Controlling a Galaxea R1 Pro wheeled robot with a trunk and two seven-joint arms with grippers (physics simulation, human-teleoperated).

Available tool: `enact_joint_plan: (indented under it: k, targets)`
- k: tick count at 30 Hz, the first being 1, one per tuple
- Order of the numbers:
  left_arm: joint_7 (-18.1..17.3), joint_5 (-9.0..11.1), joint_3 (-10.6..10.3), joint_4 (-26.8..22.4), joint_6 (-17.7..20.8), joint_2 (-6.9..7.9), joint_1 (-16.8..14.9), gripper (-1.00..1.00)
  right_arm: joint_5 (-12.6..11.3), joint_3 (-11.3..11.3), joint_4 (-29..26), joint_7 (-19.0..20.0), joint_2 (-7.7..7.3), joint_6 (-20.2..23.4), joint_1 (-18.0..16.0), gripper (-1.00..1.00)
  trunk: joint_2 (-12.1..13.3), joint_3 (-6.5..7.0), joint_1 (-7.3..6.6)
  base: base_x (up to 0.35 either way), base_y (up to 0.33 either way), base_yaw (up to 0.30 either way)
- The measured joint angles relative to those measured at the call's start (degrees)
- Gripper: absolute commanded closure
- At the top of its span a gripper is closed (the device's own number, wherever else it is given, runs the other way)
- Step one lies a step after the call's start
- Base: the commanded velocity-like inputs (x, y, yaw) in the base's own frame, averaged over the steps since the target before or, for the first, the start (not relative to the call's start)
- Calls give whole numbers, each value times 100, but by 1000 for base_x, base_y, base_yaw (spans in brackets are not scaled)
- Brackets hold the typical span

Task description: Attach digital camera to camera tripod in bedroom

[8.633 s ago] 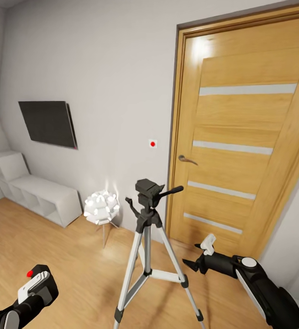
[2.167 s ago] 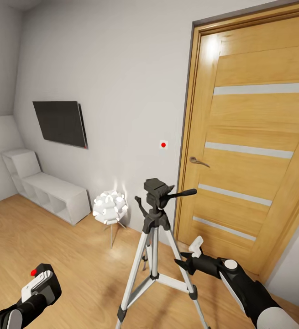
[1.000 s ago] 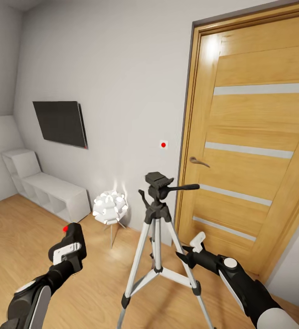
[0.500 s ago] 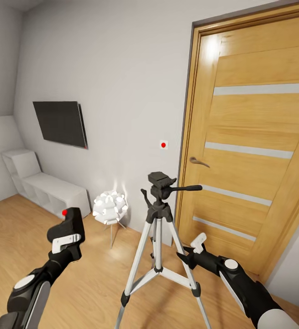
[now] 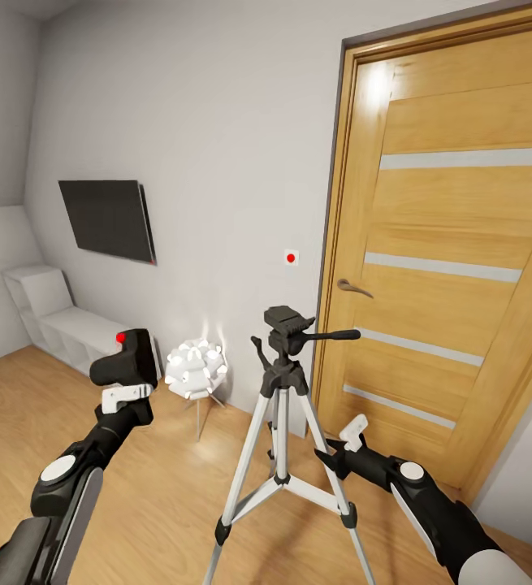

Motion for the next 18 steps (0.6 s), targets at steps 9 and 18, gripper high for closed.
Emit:
enact_joint_plan:
  k: [9, 18]
  targets:
    - [-216, -498, -283, -9, -5, -3, -748, 100, 5, 6, -2, -8, 7, -4, 6, 100, 0, 1, 0, 0, 0, 0]
    - [-2281, -572, -331, 21, 102, -38, -1871, 100, 7, 8, -4, -12, 8, -3, 7, 100, 0, 1, 0, 0, 0, 0]
